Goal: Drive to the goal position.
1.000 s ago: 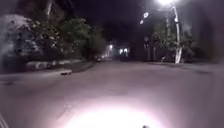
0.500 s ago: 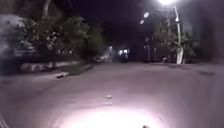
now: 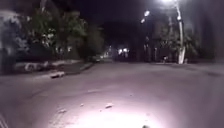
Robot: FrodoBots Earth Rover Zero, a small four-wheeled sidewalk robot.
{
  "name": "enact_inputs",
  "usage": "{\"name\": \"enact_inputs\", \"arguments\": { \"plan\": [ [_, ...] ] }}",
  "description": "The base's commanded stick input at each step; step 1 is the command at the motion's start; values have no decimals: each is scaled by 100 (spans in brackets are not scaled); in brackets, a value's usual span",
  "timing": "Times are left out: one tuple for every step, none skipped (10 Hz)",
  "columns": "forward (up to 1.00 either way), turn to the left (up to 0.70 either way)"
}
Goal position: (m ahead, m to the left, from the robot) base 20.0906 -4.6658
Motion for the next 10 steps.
{"name": "enact_inputs", "arguments": {
  "plan": [
    [70,1],
    [70,1],
    [70,10],
    [70,36],
    [70,36],
    [70,14],
    [70,1],
    [70,1],
    [70,1],
    [70,22]
  ]
}}
